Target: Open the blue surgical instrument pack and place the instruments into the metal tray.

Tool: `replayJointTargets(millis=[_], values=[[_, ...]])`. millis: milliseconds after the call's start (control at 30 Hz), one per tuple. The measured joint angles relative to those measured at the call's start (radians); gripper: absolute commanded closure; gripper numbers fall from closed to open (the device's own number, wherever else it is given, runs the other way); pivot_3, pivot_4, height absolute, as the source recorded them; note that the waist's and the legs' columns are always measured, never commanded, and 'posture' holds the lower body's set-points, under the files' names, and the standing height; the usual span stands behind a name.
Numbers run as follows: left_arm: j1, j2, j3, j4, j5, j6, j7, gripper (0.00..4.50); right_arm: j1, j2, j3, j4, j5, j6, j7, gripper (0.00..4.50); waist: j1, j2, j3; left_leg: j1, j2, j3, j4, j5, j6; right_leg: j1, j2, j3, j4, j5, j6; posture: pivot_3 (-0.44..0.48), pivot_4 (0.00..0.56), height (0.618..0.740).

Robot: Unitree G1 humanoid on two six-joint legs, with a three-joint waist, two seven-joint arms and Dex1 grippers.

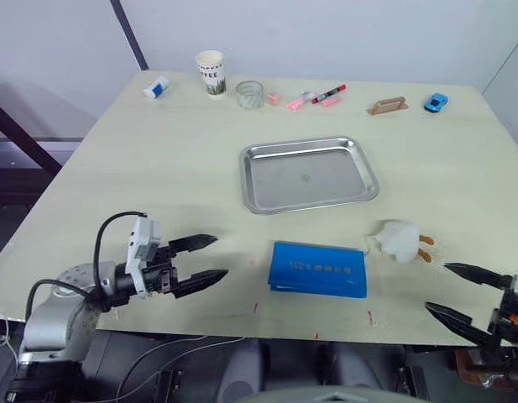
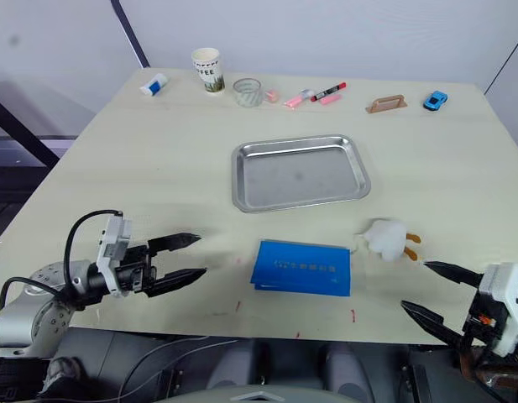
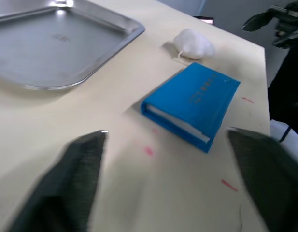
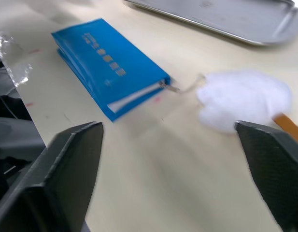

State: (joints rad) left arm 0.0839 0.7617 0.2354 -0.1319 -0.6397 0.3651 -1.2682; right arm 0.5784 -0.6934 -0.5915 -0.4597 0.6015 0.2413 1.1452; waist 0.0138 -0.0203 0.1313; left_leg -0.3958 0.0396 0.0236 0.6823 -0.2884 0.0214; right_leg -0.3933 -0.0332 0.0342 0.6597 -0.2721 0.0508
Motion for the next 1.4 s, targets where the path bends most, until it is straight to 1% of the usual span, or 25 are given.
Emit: replayJointTargets(millis=[200, 267, 400, 500, 567, 600, 733, 767, 833, 967, 1033, 1067, 1100, 1200, 1400], values=[[0.0, 0.008, 0.013, 0.025, 0.0, 0.0, -0.008, 0.12, 0.0, -0.005, -0.013, 0.045, 0.0, -0.027, 0.016, 0.0, 0.001, 0.0, 0.0, 0.0, 0.0, 0.0, 0.0, 0.0, 0.0, 0.0, 0.0, 0.0, 0.0, 0.0, 0.0, 0.0, 0.15, 0.74], [-0.002, 0.01, 0.013, 0.026, 0.003, -0.006, -0.016, 0.12, -0.025, -0.006, -0.013, 0.045, 0.001, -0.027, 0.01, 0.0, 0.0, 0.0, 0.0, 0.0, 0.0, 0.0, 0.0, 0.0, 0.0, 0.0, 0.0, 0.0, 0.0, 0.0, 0.0, 0.0, 0.15, 0.74], [-0.003, 0.006, 0.011, 0.025, 0.011, -0.024, -0.017, 0.12, -0.054, -0.006, 0.043, -0.016, -0.008, -0.027, -0.015, 0.0, 0.001, 0.001, 0.0, 0.0, 0.0, 0.0, 0.0, 0.0, 0.0, 0.0, 0.0, 0.0, 0.0, 0.0, 0.0, 0.0, 0.15, 0.74], [-0.005, -0.011, 0.008, 0.022, 0.018, -0.052, -0.017, 0.12, -0.088, -0.005, 0.142, -0.096, -0.062, -0.037, -0.056, 0.0, 0.001, 0.001, 0.0, 0.0, 0.0, 0.0, 0.0, 0.0, 0.0, 0.0, 0.0, 0.0, 0.0, 0.0, 0.0, 0.0, 0.15, 0.74], [-0.014, -0.027, 0.004, 0.022, 0.011, -0.072, -0.035, 0.12, -0.122, -0.005, 0.208, -0.124, -0.11, -0.046, -0.086, 0.0, 0.001, 0.001, 0.0, 0.0, 0.0, 0.0, 0.0, 0.0, 0.0, 0.0, 0.0, 0.0, 0.0, 0.0, 0.0, 0.0, 0.15, 0.74], [-0.035, -0.034, -0.004, 0.022, 0.005, -0.09, -0.062, 0.12, -0.151, -0.006, 0.266, -0.142, -0.14, -0.049, -0.105, 0.0, 0.003, 0.001, 0.0, 0.0, 0.0, -0.001, 0.0, 0.0, 0.0, 0.0, 0.0, -0.001, 0.0, 0.0, 0.0, 0.0, 0.15, 0.74], [-0.132, 0.03, -0.055, 0.025, -0.034, -0.056, -0.21, 0.12, -0.265, -0.009, 0.418, -0.133, -0.271, -0.087, -0.148, 0.0, 0.002, 0.001, 0.001, -0.001, -0.001, -0.001, 0.0, 0.0, 0.0, 0.0, 0.0, -0.002, 0.0, 0.0, 0.0, 0.0, 0.15, 0.74], [-0.157, 0.038, -0.056, 0.025, -0.037, -0.054, -0.229, 0.12, -0.282, -0.01, 0.442, -0.124, -0.295, -0.102, -0.151, 0.0, 0.002, 0.001, 0.001, -0.001, -0.001, -0.001, 0.0, 0.0, 0.0, 0.0, 0.0, -0.002, 0.0, 0.0, 0.0, 0.0, 0.15, 0.74], [-0.192, 0.042, -0.073, 0.027, -0.037, -0.059, -0.254, 0.12, -0.299, -0.026, 0.493, -0.094, -0.354, -0.142, -0.151, 0.0, 0.001, 0.002, 0.001, -0.001, -0.001, -0.001, 0.0, 0.0, 0.0, 0.0, 0.0, -0.001, 0.0, 0.0, 0.0, 0.0, 0.15, 0.74], [-0.217, 0.038, -0.121, 0.027, -0.034, -0.058, -0.265, 0.12, -0.321, -0.031, 0.557, -0.047, -0.421, -0.203, -0.152, 0.0, -0.001, 0.002, 0.001, -0.001, -0.001, -0.001, 0.0, 0.0, 0.0, 0.0, 0.0, -0.001, 0.0, 0.0, 0.0, 0.0, 0.15, 0.74], [-0.226, 0.033, -0.132, 0.024, -0.032, -0.058, -0.266, 0.0, -0.33, -0.031, 0.582, -0.035, -0.43, -0.206, -0.151, 0.5, 0.0, 0.002, 0.001, -0.001, -0.001, -0.001, 0.001, 0.0, 0.0, -0.001, 0.0, -0.001, 0.001, 0.0, 0.0, 0.0, 0.15, 0.74], [-0.23, 0.03, -0.137, 0.023, -0.032, -0.058, -0.265, 0.0, -0.335, -0.028, 0.594, -0.033, -0.431, -0.203, -0.154, 0.86, 0.0, 0.002, 0.001, -0.001, -0.001, -0.001, 0.001, 0.0, 0.0, -0.001, 0.0, -0.001, 0.001, 0.0, 0.0, 0.0, 0.15, 0.74], [-0.233, 0.026, -0.148, 0.022, -0.032, -0.058, -0.265, 0.0, -0.346, -0.024, 0.606, -0.033, -0.432, -0.202, -0.158, 1.11, 0.0, 0.002, 0.001, -0.001, -0.001, -0.001, 0.001, 0.0, 0.0, -0.001, 0.0, -0.001, 0.001, 0.0, 0.0, 0.0, 0.15, 0.74], [-0.233, 0.014, -0.169, 0.021, -0.03, -0.06, -0.263, 0.0, -0.359, -0.018, 0.626, -0.032, -0.458, -0.211, -0.185, 1.11, 0.001, 0.002, 0.001, -0.001, -0.001, -0.001, 0.001, 0.0, 0.0, -0.001, 0.0, -0.001, 0.001, 0.0, 0.0, 0.0, 0.15, 0.74], [-0.233, 0.011, -0.17, 0.001, -0.029, -0.065, -0.256, 0.0, -0.354, -0.022, 0.66, 0.001, -0.505, -0.251, -0.199, 1.11, 0.0, 0.002, 0.001, -0.001, -0.001, -0.001, 0.001, 0.0, 0.0, -0.001, 0.0, -0.001, 0.001, 0.0, 0.0, 0.0, 0.15, 0.74]])
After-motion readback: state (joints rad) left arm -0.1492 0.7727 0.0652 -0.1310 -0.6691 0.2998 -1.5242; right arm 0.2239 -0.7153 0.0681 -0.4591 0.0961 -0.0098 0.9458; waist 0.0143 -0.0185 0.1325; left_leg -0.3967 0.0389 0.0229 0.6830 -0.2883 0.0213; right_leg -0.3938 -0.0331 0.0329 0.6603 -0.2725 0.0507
